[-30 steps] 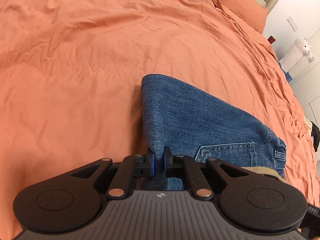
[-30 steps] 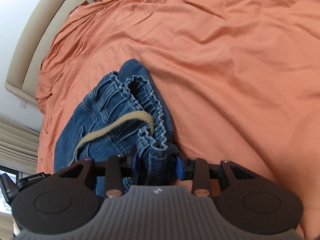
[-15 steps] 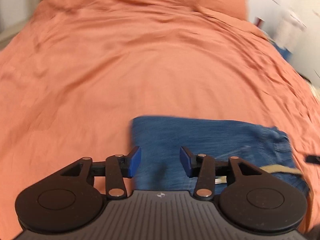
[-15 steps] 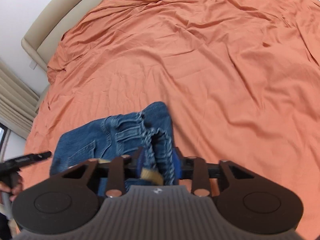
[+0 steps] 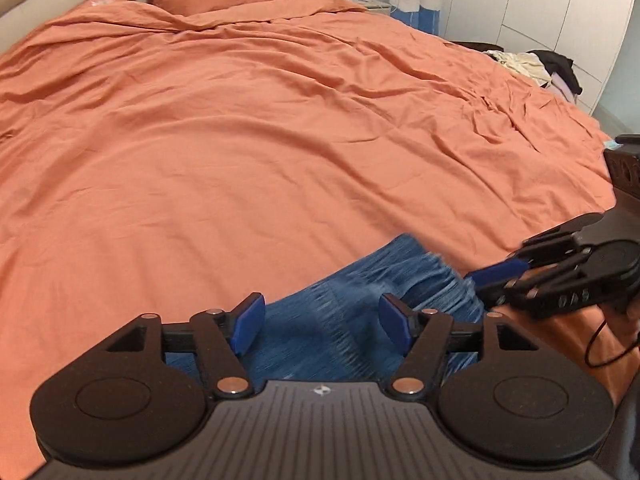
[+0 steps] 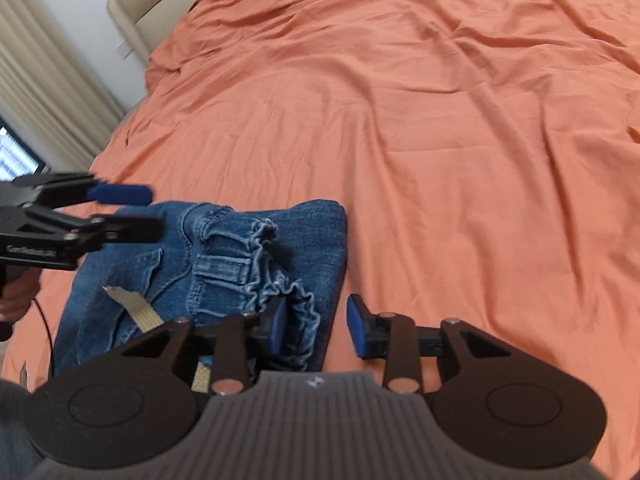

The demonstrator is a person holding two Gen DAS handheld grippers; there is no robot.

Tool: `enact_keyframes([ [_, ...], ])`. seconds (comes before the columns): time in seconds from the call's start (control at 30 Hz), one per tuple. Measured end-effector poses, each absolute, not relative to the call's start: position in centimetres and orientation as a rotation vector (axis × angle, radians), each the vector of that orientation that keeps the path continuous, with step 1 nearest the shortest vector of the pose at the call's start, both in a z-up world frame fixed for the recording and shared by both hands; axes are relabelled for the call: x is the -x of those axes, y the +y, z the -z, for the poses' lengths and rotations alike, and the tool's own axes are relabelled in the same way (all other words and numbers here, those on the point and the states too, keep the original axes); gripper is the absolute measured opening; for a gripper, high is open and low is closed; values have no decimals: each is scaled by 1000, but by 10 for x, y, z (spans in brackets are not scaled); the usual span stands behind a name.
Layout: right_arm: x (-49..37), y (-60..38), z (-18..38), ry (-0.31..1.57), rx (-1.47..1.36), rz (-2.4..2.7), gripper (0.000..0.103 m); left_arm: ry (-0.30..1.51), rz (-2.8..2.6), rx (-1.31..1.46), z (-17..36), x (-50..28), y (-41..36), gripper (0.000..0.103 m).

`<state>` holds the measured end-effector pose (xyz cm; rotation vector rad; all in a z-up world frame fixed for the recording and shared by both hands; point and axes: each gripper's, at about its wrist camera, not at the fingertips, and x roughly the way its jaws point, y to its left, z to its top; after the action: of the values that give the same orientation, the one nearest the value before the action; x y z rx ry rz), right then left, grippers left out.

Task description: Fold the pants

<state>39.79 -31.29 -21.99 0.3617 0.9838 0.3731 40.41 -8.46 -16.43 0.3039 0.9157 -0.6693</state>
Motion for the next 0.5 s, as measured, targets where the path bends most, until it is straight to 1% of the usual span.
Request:
enact_keyframes([
  [0.07, -405, -312, 223, 994, -359, -409, 30, 923, 695, -297, 175, -406, -94, 81],
  [0.1, -409, -311, 224, 993, -349, -423, 26, 922, 707, -304, 178, -407, -98, 83],
  [0.17, -413, -309, 227, 998, -328, -434, 24, 919, 733, -329, 185, -411, -103, 85],
  [0.23, -415, -306, 229, 998, -322, -441, 15, 943, 769, -325, 189, -419, -104, 86],
  [0.27, -414, -305, 229, 997, -314, -434, 14, 963, 785, -318, 191, -424, -105, 87],
  [0.3, -413, -302, 228, 997, -306, -424, 13, 979, 801, -311, 193, -429, -107, 86],
  [0.33, -413, -300, 227, 996, -298, -411, 12, 999, 824, -298, 196, -433, -107, 83],
  [0.37, -412, -298, 226, 997, -292, -396, 12, 1020, 839, -278, 198, -436, -107, 75],
  [0.4, -411, -296, 226, 999, -286, -384, 11, 1038, 865, -248, 199, -438, -106, 52],
  [0.43, -412, -295, 225, 1002, -281, -372, 11, 1057, 888, -214, 199, -439, -105, 50],
  [0.5, -411, -292, 222, 1003, -269, -358, 11, 1039, 872, -226, 196, -433, -105, 45],
])
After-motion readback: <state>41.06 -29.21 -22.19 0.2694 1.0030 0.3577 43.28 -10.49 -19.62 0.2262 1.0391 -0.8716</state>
